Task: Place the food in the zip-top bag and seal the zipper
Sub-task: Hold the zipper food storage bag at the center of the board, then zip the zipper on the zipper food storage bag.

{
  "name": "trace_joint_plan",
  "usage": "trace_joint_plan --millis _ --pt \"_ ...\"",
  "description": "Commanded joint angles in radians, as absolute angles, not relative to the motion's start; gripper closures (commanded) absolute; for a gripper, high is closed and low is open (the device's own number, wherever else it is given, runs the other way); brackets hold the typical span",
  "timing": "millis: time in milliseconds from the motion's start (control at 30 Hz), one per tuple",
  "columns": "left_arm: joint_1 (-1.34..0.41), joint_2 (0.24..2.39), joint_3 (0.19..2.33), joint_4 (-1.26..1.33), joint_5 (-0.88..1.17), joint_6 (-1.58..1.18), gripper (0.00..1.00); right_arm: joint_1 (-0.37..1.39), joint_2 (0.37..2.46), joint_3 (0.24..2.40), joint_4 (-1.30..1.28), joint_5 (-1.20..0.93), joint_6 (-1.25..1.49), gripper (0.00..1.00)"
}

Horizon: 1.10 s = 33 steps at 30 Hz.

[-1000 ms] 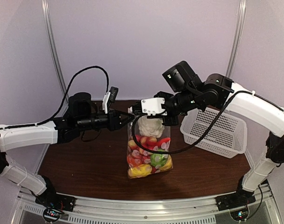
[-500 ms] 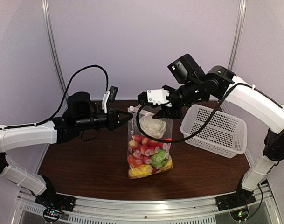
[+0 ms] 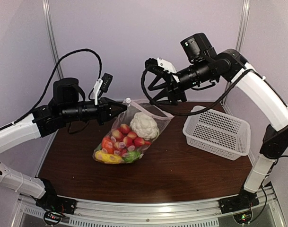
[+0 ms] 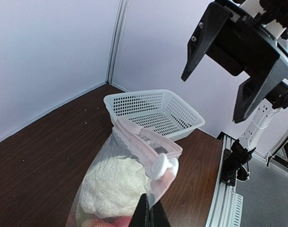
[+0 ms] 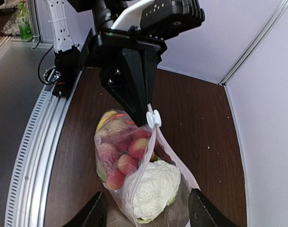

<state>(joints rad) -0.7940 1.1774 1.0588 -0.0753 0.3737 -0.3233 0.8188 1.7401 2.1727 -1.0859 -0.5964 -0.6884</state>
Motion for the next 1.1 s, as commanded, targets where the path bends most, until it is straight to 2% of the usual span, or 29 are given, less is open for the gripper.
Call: trace_joint_plan --millis 0,100,367,700,867,1067 --pt "-0.81 1.167 1.105 -0.134 0.336 -0.267 1.0 0.835 1.744 2.18 -0.999 -0.796 -0.517 0.41" --pt "-0.819 1.175 1.114 -0.132 0.336 -0.262 1.0 0.851 1.772 2.186 -0.929 -0.777 -0.432 0.42" --pt "-0.842 1.177 1.117 -0.143 0.322 -0.257 1.0 0.892 1.839 2.196 -0.933 -0.759 -0.428 0.45" --pt "-0.843 1.167 1.116 -0.143 0.322 -0.258 1.0 0.905 1.892 2.228 -0.946 -0.714 -0.462 0.63" --pt "-0.843 1.167 1.118 -0.139 0.32 -0.258 1.0 0.906 1.877 2.199 -0.942 -0.688 -0.48 0.68" --pt "-0.843 1.17 1.115 -0.129 0.316 -0.258 1.0 0.907 1.862 2.154 -0.922 -0.643 -0.501 0.68"
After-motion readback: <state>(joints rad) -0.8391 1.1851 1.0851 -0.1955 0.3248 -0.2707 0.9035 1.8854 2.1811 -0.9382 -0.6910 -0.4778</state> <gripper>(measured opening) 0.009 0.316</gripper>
